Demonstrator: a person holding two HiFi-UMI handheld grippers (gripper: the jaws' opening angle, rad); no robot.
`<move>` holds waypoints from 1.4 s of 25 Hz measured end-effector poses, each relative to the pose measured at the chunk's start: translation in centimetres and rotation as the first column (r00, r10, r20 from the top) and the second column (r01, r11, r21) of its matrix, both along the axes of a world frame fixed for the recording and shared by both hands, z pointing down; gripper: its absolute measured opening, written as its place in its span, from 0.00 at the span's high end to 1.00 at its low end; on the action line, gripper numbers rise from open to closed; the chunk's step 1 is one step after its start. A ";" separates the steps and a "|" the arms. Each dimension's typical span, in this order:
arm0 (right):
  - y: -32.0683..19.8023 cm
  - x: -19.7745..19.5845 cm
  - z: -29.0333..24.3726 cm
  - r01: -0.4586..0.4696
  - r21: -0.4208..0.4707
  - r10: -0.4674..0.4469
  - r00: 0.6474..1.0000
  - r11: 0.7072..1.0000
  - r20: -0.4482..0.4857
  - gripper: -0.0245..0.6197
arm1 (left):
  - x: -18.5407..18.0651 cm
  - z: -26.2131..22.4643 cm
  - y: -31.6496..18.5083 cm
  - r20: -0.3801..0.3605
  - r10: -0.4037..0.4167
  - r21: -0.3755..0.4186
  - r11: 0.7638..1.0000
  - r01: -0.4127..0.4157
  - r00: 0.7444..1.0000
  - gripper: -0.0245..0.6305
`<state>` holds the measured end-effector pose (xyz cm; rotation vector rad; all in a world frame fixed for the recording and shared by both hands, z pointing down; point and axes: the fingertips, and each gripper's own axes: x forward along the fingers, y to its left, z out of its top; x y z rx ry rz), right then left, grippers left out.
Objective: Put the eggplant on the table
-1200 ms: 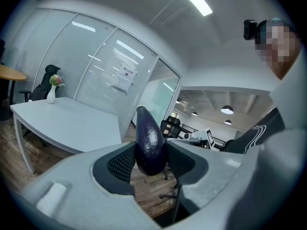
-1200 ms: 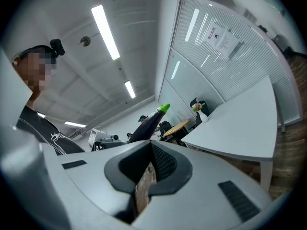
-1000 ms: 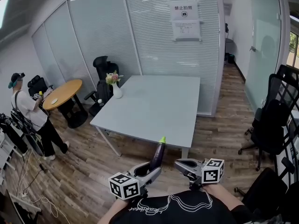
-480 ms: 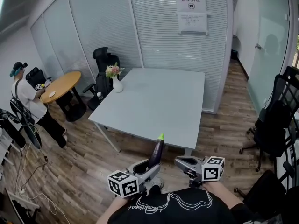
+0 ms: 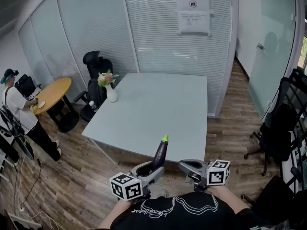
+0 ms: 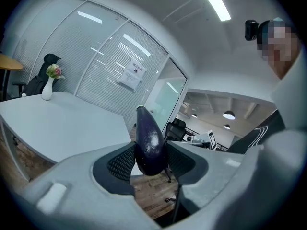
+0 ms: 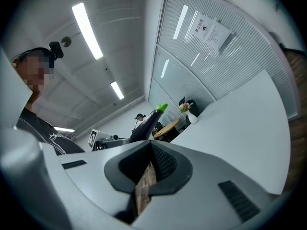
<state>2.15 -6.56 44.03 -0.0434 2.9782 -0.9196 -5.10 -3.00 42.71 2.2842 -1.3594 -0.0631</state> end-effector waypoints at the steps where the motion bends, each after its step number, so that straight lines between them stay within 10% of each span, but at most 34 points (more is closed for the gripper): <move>1: -0.9 -0.6 -0.1 -0.007 0.001 0.007 1.000 1.000 -0.002 0.95 | -0.7 -0.1 -1.0 0.000 0.004 0.002 1.000 -0.004 1.000 0.64; 35: -22.2 -10.8 3.2 -0.282 -0.080 0.278 0.959 0.956 -0.053 0.95 | -14.9 4.9 -26.0 0.057 0.149 -0.092 0.985 -0.143 0.987 0.64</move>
